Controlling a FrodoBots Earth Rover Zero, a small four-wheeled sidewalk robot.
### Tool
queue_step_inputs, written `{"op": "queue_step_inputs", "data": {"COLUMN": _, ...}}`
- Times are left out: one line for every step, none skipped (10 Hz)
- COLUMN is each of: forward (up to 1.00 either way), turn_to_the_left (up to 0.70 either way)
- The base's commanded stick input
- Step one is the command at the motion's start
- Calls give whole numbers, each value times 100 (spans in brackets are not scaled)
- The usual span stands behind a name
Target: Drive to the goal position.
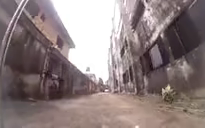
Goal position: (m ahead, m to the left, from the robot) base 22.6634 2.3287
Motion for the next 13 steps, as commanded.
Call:
{"op": "queue_step_inputs", "data": {"forward": 79, "turn_to_the_left": -13}}
{"op": "queue_step_inputs", "data": {"forward": 78, "turn_to_the_left": 0}}
{"op": "queue_step_inputs", "data": {"forward": 78, "turn_to_the_left": 3}}
{"op": "queue_step_inputs", "data": {"forward": 78, "turn_to_the_left": 3}}
{"op": "queue_step_inputs", "data": {"forward": 78, "turn_to_the_left": 3}}
{"op": "queue_step_inputs", "data": {"forward": 78, "turn_to_the_left": 3}}
{"op": "queue_step_inputs", "data": {"forward": 78, "turn_to_the_left": 3}}
{"op": "queue_step_inputs", "data": {"forward": 78, "turn_to_the_left": 3}}
{"op": "queue_step_inputs", "data": {"forward": 78, "turn_to_the_left": 3}}
{"op": "queue_step_inputs", "data": {"forward": 78, "turn_to_the_left": 3}}
{"op": "queue_step_inputs", "data": {"forward": 78, "turn_to_the_left": 3}}
{"op": "queue_step_inputs", "data": {"forward": 78, "turn_to_the_left": 3}}
{"op": "queue_step_inputs", "data": {"forward": 78, "turn_to_the_left": 3}}
